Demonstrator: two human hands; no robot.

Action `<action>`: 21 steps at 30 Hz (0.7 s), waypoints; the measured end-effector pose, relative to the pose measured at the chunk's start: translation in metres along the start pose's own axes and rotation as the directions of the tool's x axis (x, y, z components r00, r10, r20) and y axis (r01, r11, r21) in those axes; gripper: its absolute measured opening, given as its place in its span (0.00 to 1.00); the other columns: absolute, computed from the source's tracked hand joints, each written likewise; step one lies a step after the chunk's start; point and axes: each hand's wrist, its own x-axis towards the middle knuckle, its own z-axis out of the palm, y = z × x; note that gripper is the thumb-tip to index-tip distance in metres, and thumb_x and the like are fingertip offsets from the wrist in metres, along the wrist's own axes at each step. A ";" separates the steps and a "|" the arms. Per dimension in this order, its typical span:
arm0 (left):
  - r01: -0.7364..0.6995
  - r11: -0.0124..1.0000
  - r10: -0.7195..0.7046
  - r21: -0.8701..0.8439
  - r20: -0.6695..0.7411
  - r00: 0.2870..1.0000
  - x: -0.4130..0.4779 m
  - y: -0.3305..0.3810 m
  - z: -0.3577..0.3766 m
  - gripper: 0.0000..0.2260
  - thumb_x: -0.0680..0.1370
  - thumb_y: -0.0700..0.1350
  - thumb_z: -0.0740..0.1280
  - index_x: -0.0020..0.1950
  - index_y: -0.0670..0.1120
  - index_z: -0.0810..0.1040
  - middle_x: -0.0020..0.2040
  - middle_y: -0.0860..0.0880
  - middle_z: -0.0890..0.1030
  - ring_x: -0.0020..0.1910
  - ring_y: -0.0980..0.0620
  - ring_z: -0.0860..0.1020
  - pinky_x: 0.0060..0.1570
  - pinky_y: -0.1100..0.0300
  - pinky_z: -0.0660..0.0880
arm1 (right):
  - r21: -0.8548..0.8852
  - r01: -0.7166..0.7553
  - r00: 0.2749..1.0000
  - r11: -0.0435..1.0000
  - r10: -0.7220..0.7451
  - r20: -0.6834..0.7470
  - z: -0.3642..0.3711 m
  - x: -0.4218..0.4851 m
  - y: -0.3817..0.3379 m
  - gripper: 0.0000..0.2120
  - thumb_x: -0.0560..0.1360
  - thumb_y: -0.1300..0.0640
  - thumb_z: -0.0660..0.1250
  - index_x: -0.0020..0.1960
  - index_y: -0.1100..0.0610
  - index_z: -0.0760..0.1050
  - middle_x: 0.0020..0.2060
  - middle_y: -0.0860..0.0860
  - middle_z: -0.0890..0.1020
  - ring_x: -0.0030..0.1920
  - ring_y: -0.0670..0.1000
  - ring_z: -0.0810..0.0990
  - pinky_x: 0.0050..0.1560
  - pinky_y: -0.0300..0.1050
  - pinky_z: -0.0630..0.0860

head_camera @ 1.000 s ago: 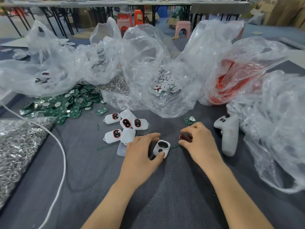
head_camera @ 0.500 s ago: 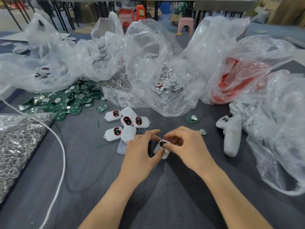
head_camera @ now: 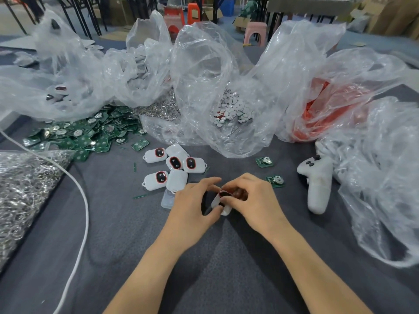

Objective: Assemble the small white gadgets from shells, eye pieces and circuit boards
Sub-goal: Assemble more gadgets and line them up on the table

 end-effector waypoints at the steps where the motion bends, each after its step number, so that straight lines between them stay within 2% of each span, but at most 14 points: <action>1: 0.000 1.000 0.000 0.002 -0.001 1.000 0.000 0.000 0.000 0.24 0.72 0.42 0.72 0.66 0.54 0.70 0.53 0.64 0.77 0.57 0.56 0.73 0.61 0.50 0.68 | -0.006 0.000 1.000 1.000 0.000 -0.004 0.001 0.000 0.000 0.08 0.67 0.61 0.77 0.47 0.56 0.84 0.40 0.48 0.78 0.35 0.40 0.74 0.40 0.28 0.69; 14: 0.004 1.000 -0.004 0.023 -0.005 1.000 0.000 0.002 0.001 0.23 0.73 0.43 0.72 0.66 0.55 0.71 0.54 0.63 0.78 0.56 0.58 0.72 0.62 0.51 0.66 | -0.059 -0.030 0.999 0.998 0.029 -0.024 0.002 -0.001 0.000 0.07 0.68 0.61 0.76 0.46 0.55 0.84 0.39 0.46 0.77 0.37 0.41 0.72 0.40 0.27 0.66; 21: -0.003 1.000 0.003 0.015 -0.013 1.000 0.001 0.002 0.000 0.21 0.72 0.43 0.72 0.63 0.55 0.74 0.54 0.60 0.80 0.55 0.57 0.73 0.60 0.50 0.67 | 0.070 -0.117 0.993 0.991 0.118 -0.017 0.003 0.000 0.001 0.07 0.66 0.62 0.77 0.42 0.58 0.83 0.37 0.47 0.75 0.33 0.42 0.72 0.37 0.28 0.68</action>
